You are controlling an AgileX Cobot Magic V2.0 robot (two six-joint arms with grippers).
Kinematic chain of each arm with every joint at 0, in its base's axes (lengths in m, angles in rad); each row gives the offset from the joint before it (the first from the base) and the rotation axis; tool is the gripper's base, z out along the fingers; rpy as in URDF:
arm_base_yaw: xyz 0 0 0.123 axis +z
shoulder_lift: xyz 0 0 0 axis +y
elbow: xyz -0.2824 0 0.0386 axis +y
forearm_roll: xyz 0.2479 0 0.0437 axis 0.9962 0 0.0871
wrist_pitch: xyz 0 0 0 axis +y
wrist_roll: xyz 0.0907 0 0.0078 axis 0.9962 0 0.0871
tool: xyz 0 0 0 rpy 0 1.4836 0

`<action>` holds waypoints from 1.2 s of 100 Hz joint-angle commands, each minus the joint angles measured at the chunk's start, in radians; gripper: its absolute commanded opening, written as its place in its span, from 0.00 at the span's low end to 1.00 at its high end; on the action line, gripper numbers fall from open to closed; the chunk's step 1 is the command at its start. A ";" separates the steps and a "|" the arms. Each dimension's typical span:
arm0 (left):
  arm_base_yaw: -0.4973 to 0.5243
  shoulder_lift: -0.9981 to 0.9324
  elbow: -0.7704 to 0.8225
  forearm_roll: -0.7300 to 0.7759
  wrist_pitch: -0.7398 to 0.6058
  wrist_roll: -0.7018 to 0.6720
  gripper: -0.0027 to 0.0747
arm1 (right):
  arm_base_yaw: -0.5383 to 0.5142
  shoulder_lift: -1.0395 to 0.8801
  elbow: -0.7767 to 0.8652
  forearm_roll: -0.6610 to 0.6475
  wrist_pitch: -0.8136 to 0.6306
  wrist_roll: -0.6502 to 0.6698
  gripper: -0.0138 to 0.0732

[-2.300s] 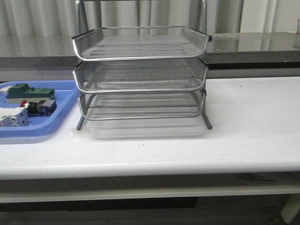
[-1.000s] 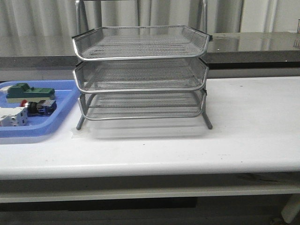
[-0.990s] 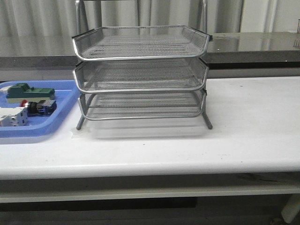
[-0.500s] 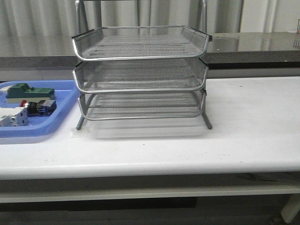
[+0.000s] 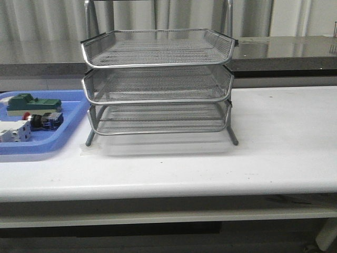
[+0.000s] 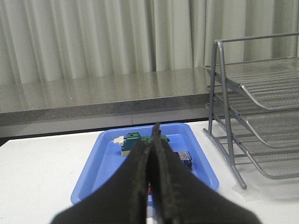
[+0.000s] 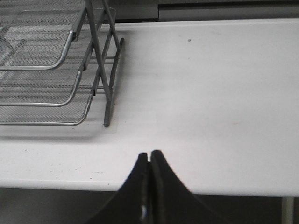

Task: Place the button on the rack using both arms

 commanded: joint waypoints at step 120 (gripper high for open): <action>0.000 -0.033 0.034 0.001 -0.082 -0.007 0.01 | 0.089 0.492 -0.112 0.709 -0.189 -0.218 0.62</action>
